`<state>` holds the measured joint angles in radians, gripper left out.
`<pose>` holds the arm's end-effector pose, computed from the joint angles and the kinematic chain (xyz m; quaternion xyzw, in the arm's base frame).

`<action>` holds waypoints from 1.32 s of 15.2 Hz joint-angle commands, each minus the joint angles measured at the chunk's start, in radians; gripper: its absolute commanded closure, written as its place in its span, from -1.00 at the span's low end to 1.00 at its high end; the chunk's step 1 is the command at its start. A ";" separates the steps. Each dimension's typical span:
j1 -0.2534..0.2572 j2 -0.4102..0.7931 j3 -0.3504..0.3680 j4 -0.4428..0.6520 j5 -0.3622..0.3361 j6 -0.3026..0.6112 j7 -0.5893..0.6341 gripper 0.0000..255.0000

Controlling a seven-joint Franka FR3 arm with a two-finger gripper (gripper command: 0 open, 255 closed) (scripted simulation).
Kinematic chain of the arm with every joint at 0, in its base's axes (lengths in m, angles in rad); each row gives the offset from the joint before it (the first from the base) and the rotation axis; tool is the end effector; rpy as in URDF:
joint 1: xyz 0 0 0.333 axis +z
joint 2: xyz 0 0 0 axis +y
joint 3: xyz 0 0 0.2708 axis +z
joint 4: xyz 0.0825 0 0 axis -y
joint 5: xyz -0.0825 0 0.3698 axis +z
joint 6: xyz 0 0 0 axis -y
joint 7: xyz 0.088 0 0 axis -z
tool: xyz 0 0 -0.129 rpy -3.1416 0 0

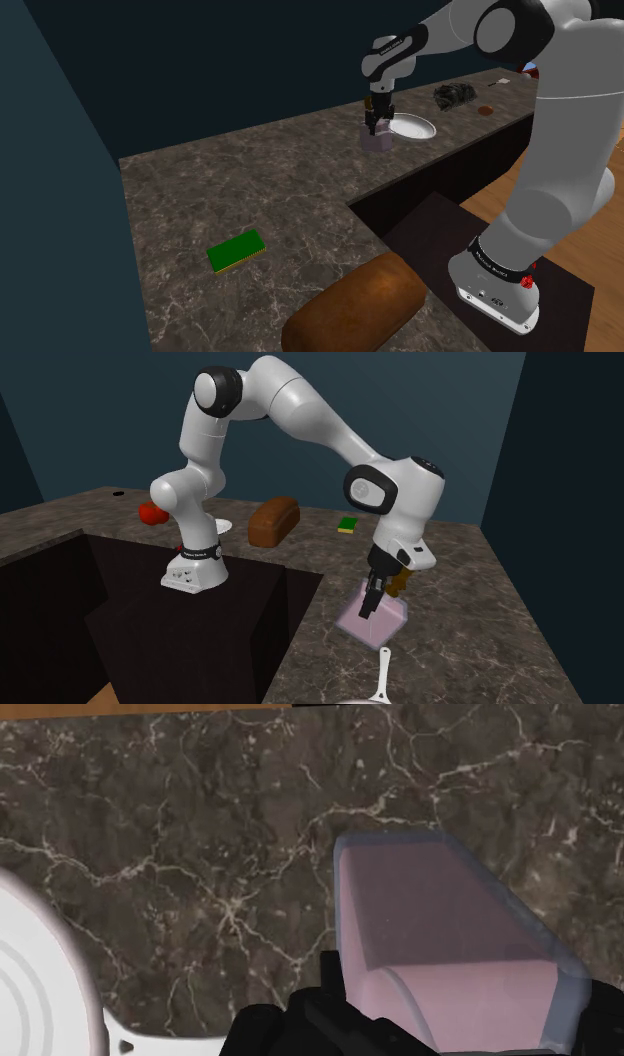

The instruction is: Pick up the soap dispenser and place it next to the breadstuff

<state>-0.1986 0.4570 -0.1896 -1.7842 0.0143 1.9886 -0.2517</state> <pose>0.5460 -0.2190 0.2320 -0.9896 0.0670 0.1271 0.0038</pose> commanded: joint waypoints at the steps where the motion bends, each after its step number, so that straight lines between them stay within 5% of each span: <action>1: 0.000 0.001 0.000 0.000 0.000 0.001 0.000 1.00; 9: 0.000 0.001 0.000 0.000 0.000 0.001 0.000 1.00; 20: 0.005 -0.071 -0.006 0.049 -0.012 -0.119 0.002 1.00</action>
<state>-0.1951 0.3925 -0.1957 -1.7403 0.0029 1.8812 -0.2518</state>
